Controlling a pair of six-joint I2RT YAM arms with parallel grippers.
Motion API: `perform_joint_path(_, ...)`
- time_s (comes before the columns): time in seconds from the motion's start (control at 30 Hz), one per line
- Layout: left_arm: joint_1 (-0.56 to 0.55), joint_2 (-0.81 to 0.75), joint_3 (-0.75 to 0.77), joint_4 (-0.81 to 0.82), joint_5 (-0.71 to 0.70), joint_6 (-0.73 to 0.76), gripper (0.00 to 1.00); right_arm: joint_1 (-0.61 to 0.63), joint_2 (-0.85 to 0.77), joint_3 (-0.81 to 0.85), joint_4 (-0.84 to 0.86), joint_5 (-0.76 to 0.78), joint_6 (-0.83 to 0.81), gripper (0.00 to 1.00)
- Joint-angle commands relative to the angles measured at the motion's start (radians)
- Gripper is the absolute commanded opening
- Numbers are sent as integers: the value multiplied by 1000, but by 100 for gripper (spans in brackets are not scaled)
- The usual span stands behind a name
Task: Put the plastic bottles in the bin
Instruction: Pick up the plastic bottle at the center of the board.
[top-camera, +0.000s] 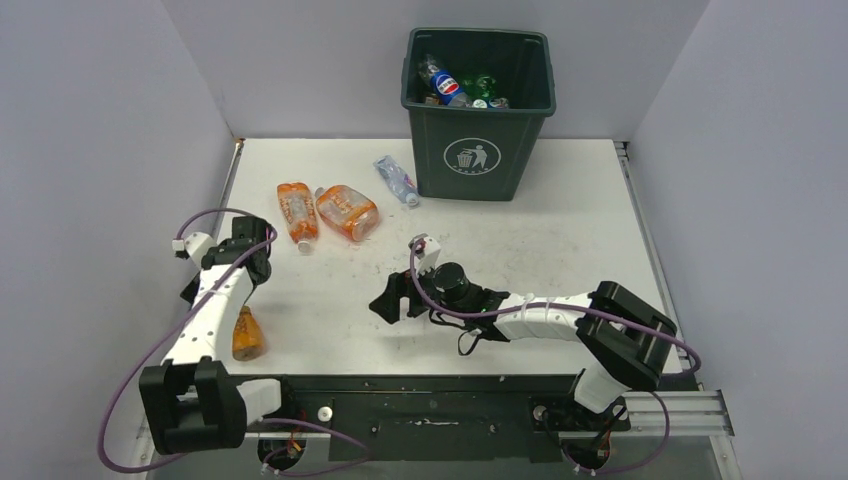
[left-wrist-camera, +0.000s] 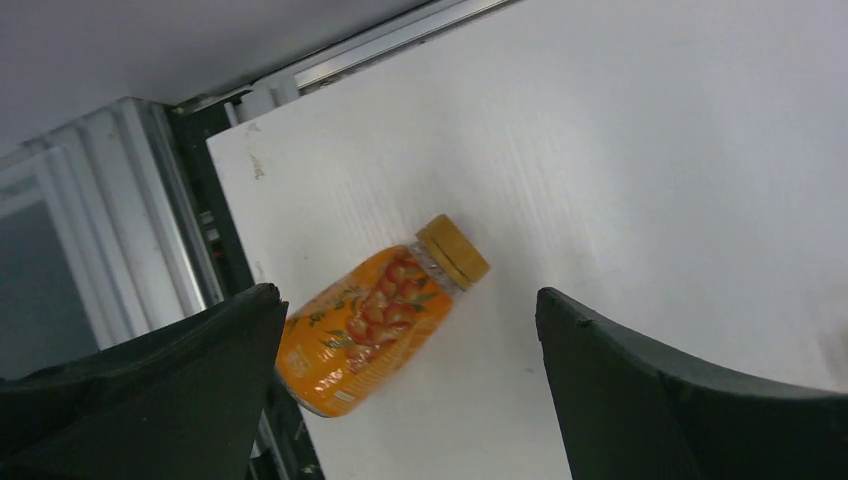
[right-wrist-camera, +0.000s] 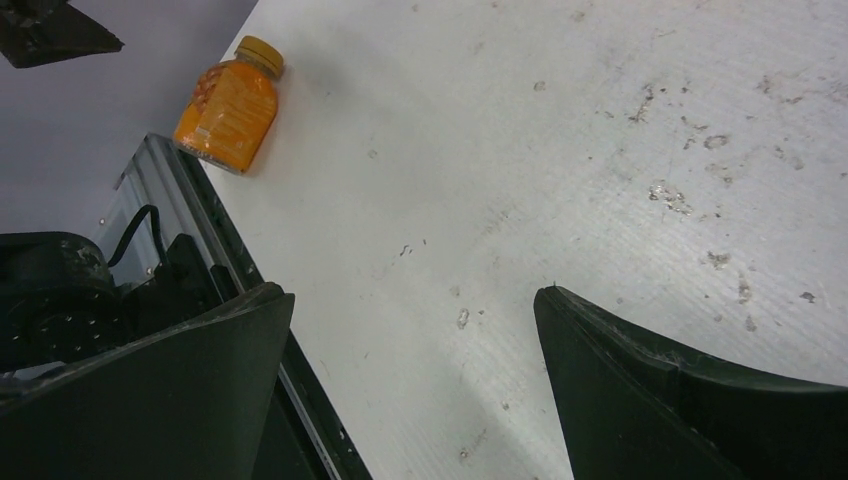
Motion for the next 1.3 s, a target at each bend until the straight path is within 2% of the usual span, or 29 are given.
perform_joint_path(0.0,94,47,-27,16,45,158,96,16,17,56,90,-43,34,95)
perform_joint_path(0.1,111,26,-43,74,73,213,96,19,19,55,100,-51,40,95)
perform_joint_path(0.2,122,73,-51,97,130,241,96,19,1,47,100,-51,37,95)
perform_joint_path(0.33,122,197,-6,54,143,218,96,16,-29,41,89,-45,26,95)
perform_joint_path(0.5,138,319,-38,77,200,170,96,14,-74,30,79,-38,22,95)
perform_joint_path(0.67,148,338,-99,148,250,168,100,13,-117,17,61,-18,9,95)
perform_joint_path(1.0,147,272,-137,237,366,194,63,5,-133,6,43,0,12,95)
perform_joint_path(1.1,148,234,-133,243,388,199,47,0,-143,5,32,3,11,95)
perform_joint_path(1.17,145,184,-135,250,418,205,37,-2,-157,4,20,5,8,95)
perform_joint_path(1.27,140,31,-149,280,487,255,22,-3,-188,-5,-4,11,-3,95)
